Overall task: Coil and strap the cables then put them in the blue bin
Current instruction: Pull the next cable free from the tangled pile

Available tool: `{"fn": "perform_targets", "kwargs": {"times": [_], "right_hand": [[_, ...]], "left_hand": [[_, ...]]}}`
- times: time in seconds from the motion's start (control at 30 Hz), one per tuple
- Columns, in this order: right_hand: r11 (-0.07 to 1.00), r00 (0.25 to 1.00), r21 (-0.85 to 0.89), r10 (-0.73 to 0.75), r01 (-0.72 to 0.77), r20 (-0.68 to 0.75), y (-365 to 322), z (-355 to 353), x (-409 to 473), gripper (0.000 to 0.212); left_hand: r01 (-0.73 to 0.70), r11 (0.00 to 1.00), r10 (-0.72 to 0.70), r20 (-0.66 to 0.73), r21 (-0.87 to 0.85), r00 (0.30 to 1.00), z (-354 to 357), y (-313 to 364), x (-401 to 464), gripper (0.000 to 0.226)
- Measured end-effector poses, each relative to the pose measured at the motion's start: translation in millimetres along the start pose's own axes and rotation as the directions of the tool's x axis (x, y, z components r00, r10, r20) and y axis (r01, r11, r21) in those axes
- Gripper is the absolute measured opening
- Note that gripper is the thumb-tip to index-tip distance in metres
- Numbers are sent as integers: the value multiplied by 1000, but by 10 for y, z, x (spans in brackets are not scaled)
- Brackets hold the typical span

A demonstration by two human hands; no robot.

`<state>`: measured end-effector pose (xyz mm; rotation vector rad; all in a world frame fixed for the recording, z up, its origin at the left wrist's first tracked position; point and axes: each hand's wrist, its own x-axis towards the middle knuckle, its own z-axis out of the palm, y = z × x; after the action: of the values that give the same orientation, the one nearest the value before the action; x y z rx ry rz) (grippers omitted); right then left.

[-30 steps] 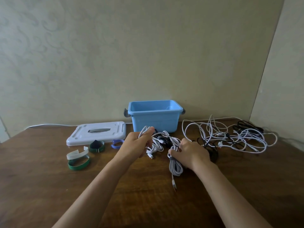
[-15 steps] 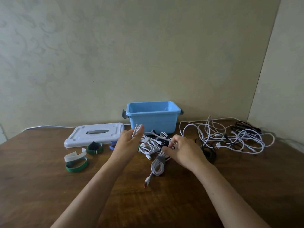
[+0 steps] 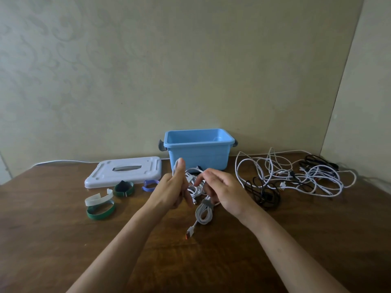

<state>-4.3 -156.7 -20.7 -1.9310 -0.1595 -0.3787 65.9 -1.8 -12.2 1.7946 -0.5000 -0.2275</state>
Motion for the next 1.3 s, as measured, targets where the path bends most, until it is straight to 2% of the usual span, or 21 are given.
{"fn": "perform_targets", "kwargs": {"times": [0.13, 0.3, 0.4, 0.47, 0.57, 0.67, 0.77, 0.83, 1.0, 1.13, 1.3], "right_hand": [[998, 999, 43, 36, -36, -14, 15, 1, 7, 38], [995, 991, 16, 100, -99, -94, 93, -25, 50, 37], [995, 977, -21, 96, -102, -189, 129, -63, 72, 39], [993, 964, -41, 101, -115, -245, 124, -104, 75, 41], [974, 950, -160, 106, -158, -293, 109, -167, 63, 48], [991, 963, -65, 98, -118, -253, 51, -145, 29, 44], [997, 989, 71, 7, 4, -147, -17, -65, -6, 40], [995, 996, 90, -27, 35, -82, -39, -1, -25, 38], [997, 998, -38, -63, 64, 7, -29, 168, -62, 25], [985, 997, -158, -71, 63, -42, 28, 171, -47, 16], [979, 996, -185, -89, 87, -3, -8, 167, -66, 26]], "left_hand": [[-74, 996, 77, -74, 45, 994, -7, -29, 30, 70], [-143, 983, 152, -68, 119, 986, 20, -34, 34, 69], [-152, 988, 152, 1, 27, 988, 62, 25, 6, 63], [-107, 993, 109, 45, -51, 993, 63, 60, -18, 59], [-14, 986, 37, 134, -166, 990, 20, 114, -54, 63], [0, 984, 23, 124, -176, 992, 8, 148, -68, 65], [3, 986, 11, 81, -167, 997, 26, 120, -60, 59], [31, 989, -21, 72, -144, 997, 40, 90, -46, 59], [15, 998, -9, 110, -58, 994, 162, 70, -87, 73], [-8, 999, 16, 160, -52, 987, 154, 112, -121, 55], [-5, 997, 13, 95, -83, 995, 169, 113, -110, 58]]}}
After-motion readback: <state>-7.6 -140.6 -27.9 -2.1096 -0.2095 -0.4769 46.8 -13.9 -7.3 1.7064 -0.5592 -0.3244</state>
